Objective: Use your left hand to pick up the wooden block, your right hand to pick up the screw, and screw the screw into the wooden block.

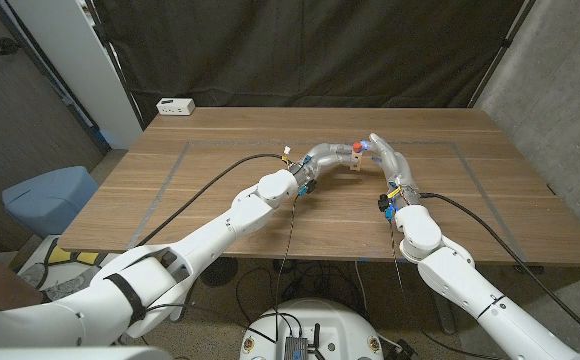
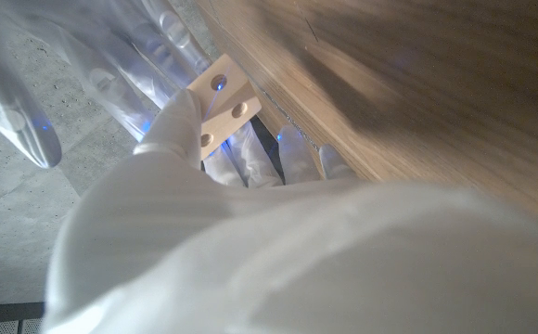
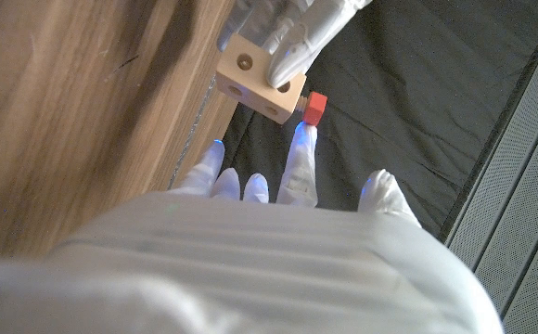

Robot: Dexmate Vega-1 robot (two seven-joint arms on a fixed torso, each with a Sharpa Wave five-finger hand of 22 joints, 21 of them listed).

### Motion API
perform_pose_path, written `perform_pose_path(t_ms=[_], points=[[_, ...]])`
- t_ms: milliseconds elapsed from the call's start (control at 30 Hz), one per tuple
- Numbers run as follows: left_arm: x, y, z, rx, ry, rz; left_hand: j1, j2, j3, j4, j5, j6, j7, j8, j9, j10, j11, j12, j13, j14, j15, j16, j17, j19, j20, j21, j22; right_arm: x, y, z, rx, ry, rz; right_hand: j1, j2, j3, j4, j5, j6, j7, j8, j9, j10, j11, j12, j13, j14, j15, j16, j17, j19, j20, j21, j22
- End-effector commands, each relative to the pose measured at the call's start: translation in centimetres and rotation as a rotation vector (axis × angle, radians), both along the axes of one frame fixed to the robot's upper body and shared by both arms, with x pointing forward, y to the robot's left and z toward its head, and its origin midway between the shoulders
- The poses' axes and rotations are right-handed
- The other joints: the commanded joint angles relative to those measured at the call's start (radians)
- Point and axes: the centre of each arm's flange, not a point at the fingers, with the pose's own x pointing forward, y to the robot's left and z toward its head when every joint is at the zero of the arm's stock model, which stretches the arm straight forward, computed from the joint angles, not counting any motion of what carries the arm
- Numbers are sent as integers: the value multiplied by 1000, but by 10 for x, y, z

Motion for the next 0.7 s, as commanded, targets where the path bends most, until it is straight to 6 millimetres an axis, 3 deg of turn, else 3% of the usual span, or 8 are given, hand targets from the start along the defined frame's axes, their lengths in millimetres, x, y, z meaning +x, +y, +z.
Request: perform_pose_path(t_ms=[33,700], points=[[-1,-1,-2,-3,5,0,2,17,24,25,9,61,35,6,6,28,-19,17,38,5,-31,3,1,2,0,6,6,-4,1,-2,-6,-2,-4,1,10,5,-7,-1,20,0,5,5,15,1,4,0,7,-1,7,2,10,-1,3,1],[-2,-7,-2,3,5,-8,1,17,24,25,10,63,37,7,6,28,-18,16,38,6,-29,3,1,1,0,6,6,-10,-1,-3,-15,-8,-5,3,13,8,-10,-1,60,5,4,5,36,-13,2,0,21,-7,7,2,21,-2,1,1]])
